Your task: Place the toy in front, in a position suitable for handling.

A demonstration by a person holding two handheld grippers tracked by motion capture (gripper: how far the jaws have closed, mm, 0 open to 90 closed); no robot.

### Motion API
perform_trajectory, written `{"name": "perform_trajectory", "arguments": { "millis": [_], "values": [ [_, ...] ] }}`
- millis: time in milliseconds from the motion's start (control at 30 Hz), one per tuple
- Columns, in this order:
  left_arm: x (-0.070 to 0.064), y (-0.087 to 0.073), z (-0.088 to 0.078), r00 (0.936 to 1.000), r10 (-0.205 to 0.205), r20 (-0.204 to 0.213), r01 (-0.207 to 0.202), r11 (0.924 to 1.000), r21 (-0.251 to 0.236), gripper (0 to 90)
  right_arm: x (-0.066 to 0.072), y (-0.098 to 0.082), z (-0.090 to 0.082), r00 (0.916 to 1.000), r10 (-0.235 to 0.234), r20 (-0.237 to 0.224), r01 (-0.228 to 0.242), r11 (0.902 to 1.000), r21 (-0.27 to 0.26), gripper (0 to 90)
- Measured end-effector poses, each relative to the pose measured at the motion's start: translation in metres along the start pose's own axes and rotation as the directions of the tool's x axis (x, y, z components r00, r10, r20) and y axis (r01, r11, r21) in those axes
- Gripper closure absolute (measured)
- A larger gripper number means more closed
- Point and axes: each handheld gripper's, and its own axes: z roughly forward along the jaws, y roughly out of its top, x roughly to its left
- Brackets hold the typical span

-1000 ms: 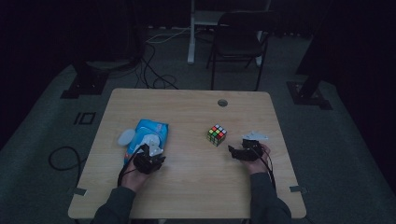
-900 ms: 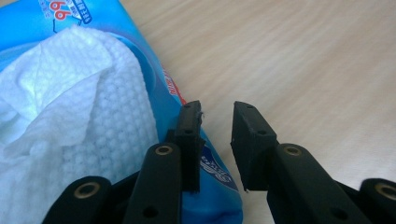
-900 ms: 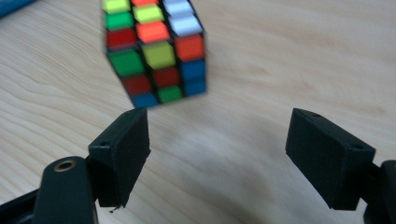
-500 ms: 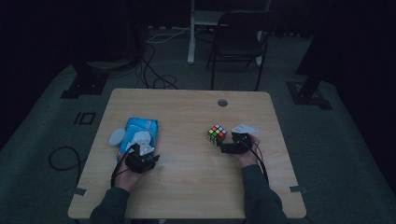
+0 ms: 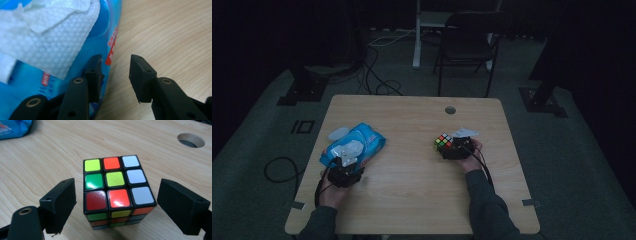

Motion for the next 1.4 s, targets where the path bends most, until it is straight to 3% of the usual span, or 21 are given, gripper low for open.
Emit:
{"name": "perform_trajectory", "arguments": {
  "millis": [200, 533, 867, 1400],
  "values": [
    [-0.009, 0.002, 0.002, 0.9989, 0.031, 0.036, -0.03, 0.9988, -0.04, 58.7, 0.001, 0.0, 0.007, 0.9998, -0.018, 0.008, 0.018, 0.9998, 0.01, 23.8],
    [-0.016, 0.002, 0.007, 0.9951, 0.005, 0.099, 0.003, 0.9969, -0.078, 58.3, 0.001, -0.001, 0.013, 0.9999, -0.016, -0.006, 0.016, 0.9994, 0.031, 32.9],
    [-0.015, 0.002, 0.008, 0.9939, 0.003, 0.11, 0.006, 0.9966, -0.082, 57.9, 0.007, -0.003, 0.009, 0.9989, -0.04, -0.024, 0.04, 0.9991, 0.013, 33.9],
    [-0.013, 0.001, 0.008, 0.9944, -0.009, 0.105, 0.018, 0.996, -0.087, 57.7, 0.034, -0.008, -0.011, 0.9931, -0.09, -0.075, 0.089, 0.9959, -0.012, 33.9]
  ]
}}
